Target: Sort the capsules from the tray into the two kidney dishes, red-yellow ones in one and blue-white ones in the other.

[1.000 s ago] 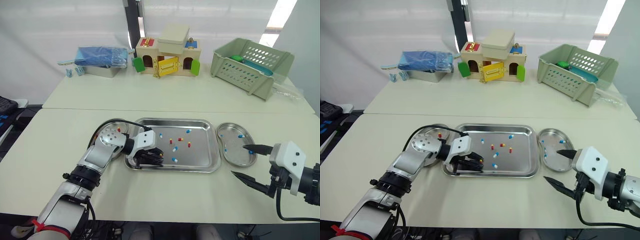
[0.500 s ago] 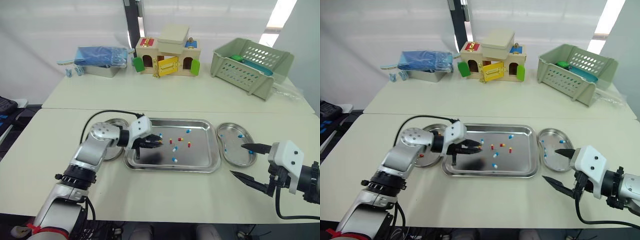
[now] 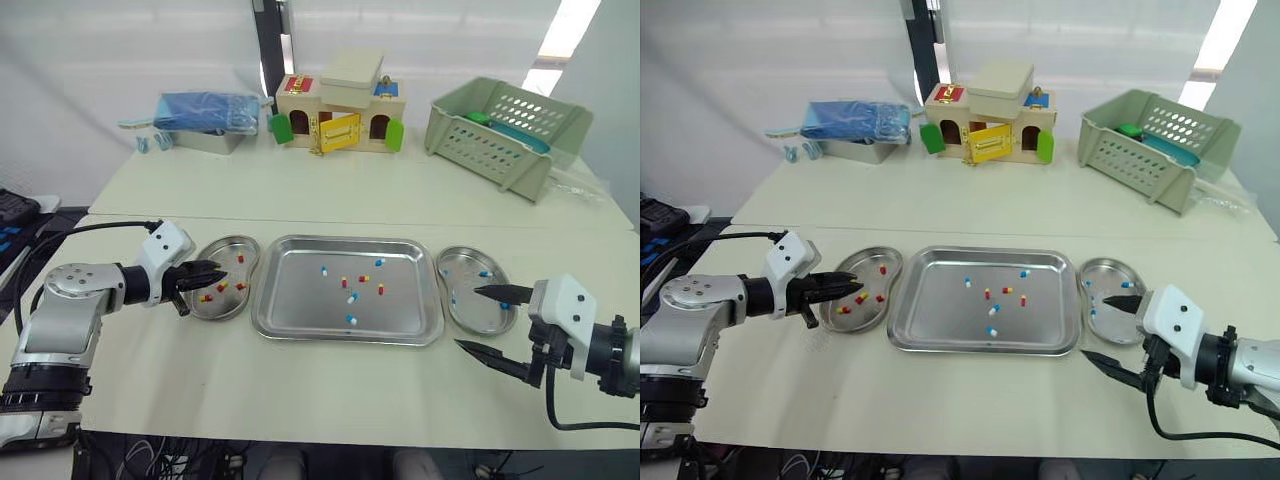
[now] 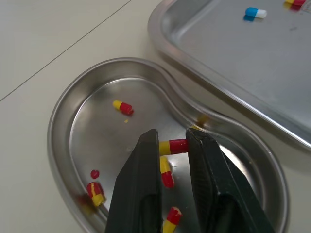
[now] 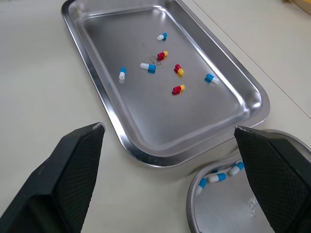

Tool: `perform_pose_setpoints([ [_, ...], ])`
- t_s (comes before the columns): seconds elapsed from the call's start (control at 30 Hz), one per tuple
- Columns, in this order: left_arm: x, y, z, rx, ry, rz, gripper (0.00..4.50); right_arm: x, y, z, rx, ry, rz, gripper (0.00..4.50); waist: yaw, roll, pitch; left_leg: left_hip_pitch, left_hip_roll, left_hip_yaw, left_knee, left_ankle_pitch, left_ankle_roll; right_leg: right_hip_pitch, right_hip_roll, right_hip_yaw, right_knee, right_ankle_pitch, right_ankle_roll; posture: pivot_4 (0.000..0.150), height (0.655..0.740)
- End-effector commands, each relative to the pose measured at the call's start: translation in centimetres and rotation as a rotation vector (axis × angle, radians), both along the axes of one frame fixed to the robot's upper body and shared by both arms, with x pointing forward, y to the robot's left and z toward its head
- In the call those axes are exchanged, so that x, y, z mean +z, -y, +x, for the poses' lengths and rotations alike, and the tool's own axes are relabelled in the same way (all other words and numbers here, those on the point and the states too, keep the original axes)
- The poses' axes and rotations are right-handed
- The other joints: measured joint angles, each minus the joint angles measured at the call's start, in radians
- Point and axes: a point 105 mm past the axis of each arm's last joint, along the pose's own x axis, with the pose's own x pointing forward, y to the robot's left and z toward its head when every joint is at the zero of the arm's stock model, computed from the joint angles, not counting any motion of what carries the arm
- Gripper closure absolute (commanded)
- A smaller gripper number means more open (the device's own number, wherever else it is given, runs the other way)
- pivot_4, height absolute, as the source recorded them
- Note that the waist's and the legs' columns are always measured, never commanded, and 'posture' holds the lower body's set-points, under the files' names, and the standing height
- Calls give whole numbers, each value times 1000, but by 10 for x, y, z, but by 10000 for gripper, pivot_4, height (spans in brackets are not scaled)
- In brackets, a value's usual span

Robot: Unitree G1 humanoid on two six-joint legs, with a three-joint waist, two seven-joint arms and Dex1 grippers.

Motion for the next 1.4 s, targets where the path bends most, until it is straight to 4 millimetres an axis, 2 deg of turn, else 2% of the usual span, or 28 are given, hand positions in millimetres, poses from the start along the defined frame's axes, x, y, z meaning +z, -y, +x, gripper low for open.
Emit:
perform_pose_setpoints([
  [0.03, 5, 1, 8, 8, 43, -2, 40345, 7, -3, 2, 24, 35, -1, 0, 0, 0, 0, 0, 0, 0, 0, 0, 0, 0, 0, 0, 0, 0, 0, 1500, 7400],
  [0.17, 4, 1, 11, 11, 41, -13, 40345, 6, -3, 3, 30, 34, -1, 0, -4, 0, 0, -1, 0, 0, 0, 0, 0, -1, 0, 0, 0, 0, 0, 1500, 7400],
  [0.23, 6, 1, 12, 11, 43, -13, 33320, 6, -3, 2, 31, 33, -2, 0, -5, 0, 0, -1, 0, 0, 0, 0, 0, -1, 0, 0, 1, 0, 0, 1500, 7400],
  [0.27, 7, 0, 12, 11, 45, -13, 31472, 6, -3, 2, 32, 33, -2, 0, -6, 0, 0, 0, 0, 0, 0, 0, 0, -1, 0, 0, 1, 0, 0, 1500, 7400],
  [0.47, 23, -6, 10, 23, 76, -20, 12924, 7, -3, 2, 31, 32, -3, 0, -10, 0, 0, 0, 0, 0, 0, 0, 0, -1, 0, 0, 1, 0, 0, 1500, 7400],
  [0.6, 32, -7, -2, 1, 77, -21, 412, 7, -1, 1, 27, 29, -5, 0, -11, 0, 0, 0, 0, 0, 0, 0, -1, -2, 0, 0, 1, 0, 0, 1500, 7400],
  [0.77, 46, -5, -35, -62, 64, -44, 412, 6, 2, -1, 25, 23, -9, 0, -12, 0, 0, 0, 1, 1, -1, 0, 0, -2, 0, 1, 1, 0, 0, 1500, 7400],
  [0.97, 46, -1, -80, -92, 36, -142, 412, 9, 3, -2, 37, 16, 14, 0, -10, 0, 0, 0, 1, 1, -1, 0, 0, -2, 0, 1, 1, 0, 0, 1500, 7400],
  [1.1, 26, -14, -116, -47, -49, -123, 412, 7, 4, -2, 46, 2, 25, 0, -13, 0, 0, 1, 2, 3, -2, 0, 1, -2, 0, 3, 0, 0, 0, 1500, 7400],
  [1.23, 7, -29, -127, 31, -78, -137, 412, -1, 8, 0, 49, -28, 29, 0, 2, 0, 0, 2, 2, 2, -1, 0, 1, 0, 0, 2, 1, 0, 0, 1500, 7400],
  [1.4, -12, -34, -143, 65, -116, -125, 412, -5, 12, 3, 54, -43, 18, 0, 12, -1, 0, 2, 1, 3, -2, -1, 1, 1, 0, 2, -1, 0, 0, 1500, 7400],
])
